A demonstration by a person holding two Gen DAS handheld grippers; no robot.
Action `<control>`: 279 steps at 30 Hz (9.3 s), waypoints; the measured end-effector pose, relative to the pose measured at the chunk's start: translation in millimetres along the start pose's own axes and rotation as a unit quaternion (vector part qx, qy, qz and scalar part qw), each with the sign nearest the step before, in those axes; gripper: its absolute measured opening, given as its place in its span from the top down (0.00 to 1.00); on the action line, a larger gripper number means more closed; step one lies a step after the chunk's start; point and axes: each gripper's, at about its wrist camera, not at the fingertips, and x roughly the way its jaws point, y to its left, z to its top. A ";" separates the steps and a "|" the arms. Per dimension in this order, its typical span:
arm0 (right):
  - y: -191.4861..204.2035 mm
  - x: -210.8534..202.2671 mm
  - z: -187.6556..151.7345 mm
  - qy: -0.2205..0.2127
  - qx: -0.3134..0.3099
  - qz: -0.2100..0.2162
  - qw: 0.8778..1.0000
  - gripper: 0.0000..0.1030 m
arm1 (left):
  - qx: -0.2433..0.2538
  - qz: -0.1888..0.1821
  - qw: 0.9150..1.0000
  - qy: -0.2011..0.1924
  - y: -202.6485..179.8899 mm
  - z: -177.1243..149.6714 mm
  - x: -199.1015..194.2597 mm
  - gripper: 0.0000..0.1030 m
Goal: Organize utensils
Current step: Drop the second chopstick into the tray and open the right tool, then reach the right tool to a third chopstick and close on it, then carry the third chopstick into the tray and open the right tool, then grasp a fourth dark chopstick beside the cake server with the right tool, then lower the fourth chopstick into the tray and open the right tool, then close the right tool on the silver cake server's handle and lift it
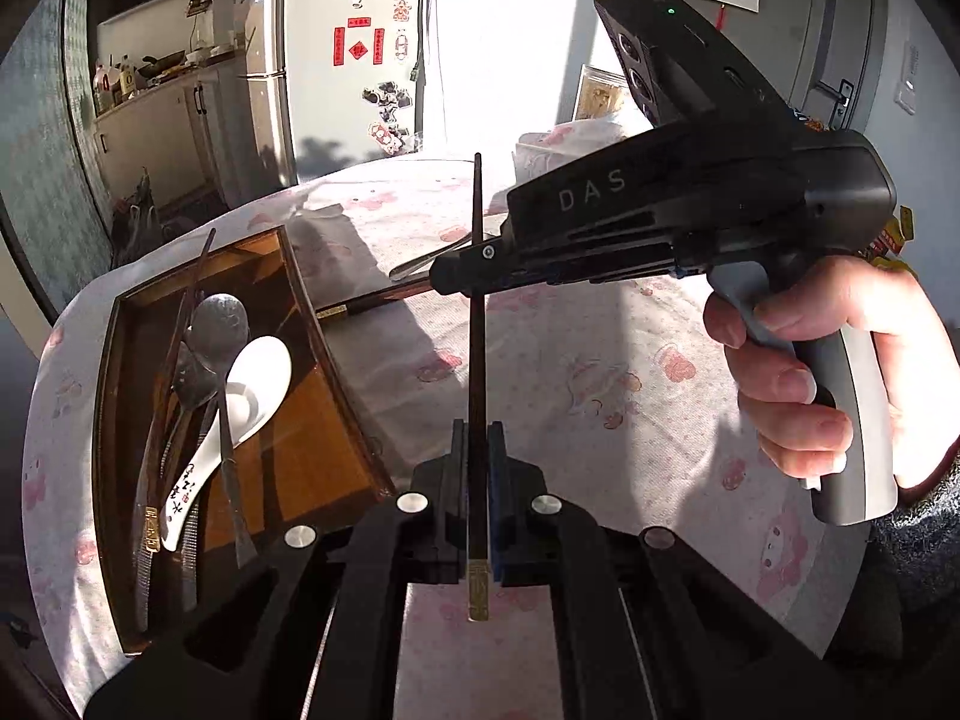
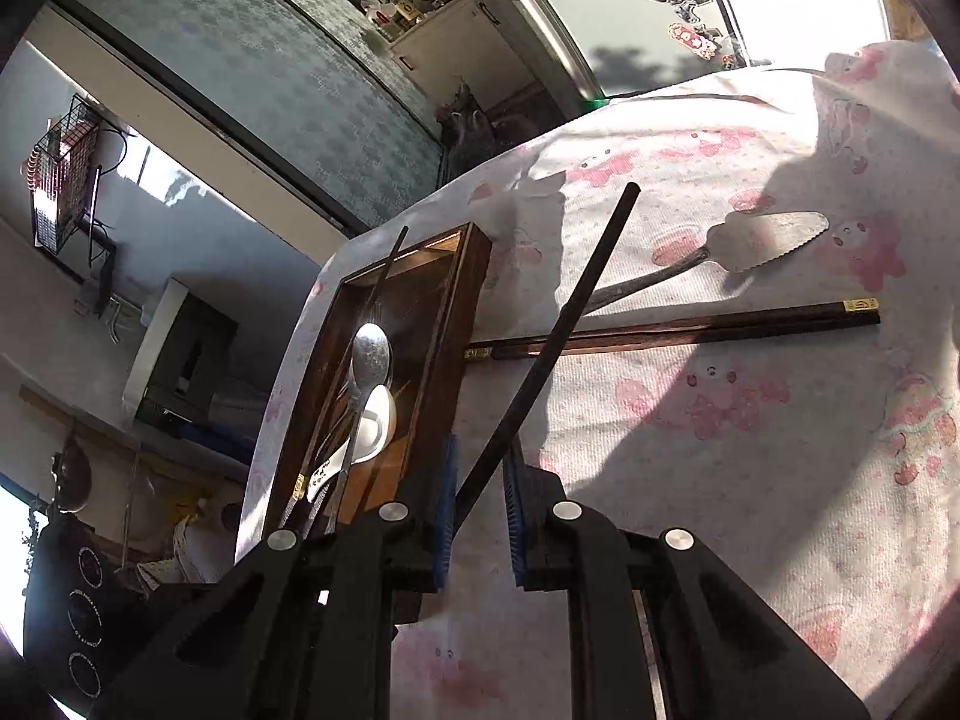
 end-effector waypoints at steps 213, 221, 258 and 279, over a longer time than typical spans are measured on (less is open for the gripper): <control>-124.4 -25.8 -1.1 -0.020 0.112 0.050 0.992 0.50 | 0.023 -0.062 0.996 0.067 -46.0 68.1 89.2 0.95; -105.4 -27.3 -9.0 -0.038 0.112 0.042 0.992 0.84 | 0.026 -0.057 0.996 0.060 -40.4 48.8 69.4 0.95; 22.4 -30.2 3.7 -0.042 -0.052 0.024 0.997 0.47 | -0.009 0.120 0.993 0.011 97.6 5.7 -25.4 0.30; -169.9 -92.0 12.6 -0.091 0.093 -0.002 0.991 0.43 | 0.151 0.000 0.985 0.077 -51.4 131.9 164.0 0.33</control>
